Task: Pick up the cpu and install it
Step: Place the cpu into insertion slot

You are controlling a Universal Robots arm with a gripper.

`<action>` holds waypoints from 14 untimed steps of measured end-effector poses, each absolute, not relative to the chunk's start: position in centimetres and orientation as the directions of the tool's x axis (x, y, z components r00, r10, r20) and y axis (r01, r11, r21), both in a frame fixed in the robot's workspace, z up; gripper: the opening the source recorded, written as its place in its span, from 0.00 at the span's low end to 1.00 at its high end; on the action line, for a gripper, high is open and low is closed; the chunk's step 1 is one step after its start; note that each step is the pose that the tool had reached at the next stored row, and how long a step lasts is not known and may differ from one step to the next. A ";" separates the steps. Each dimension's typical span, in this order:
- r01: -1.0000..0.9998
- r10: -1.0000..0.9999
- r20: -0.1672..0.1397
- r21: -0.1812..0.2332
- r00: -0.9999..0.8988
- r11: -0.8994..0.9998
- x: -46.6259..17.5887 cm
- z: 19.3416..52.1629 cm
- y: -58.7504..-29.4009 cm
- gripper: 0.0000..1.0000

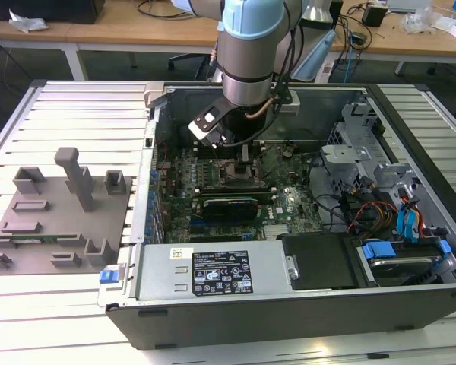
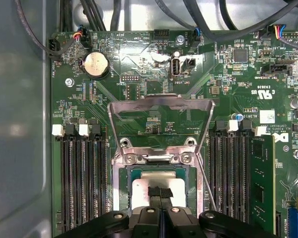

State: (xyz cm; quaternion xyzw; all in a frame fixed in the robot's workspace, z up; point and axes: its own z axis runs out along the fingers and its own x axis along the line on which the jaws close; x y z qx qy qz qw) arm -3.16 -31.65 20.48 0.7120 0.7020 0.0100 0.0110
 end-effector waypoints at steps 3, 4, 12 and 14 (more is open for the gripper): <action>0.999 1.000 -0.001 0.030 0.014 -0.014 -3.2 20.5 -31.7 0.11; 0.999 1.000 -0.001 0.030 0.014 -0.014 -3.2 20.5 -31.7 0.11; 0.999 1.000 -0.001 0.030 0.014 -0.014 -3.2 23.0 -31.7 0.11; 0.999 1.000 -0.001 0.030 0.014 -0.014 -3.2 23.8 -31.7 0.11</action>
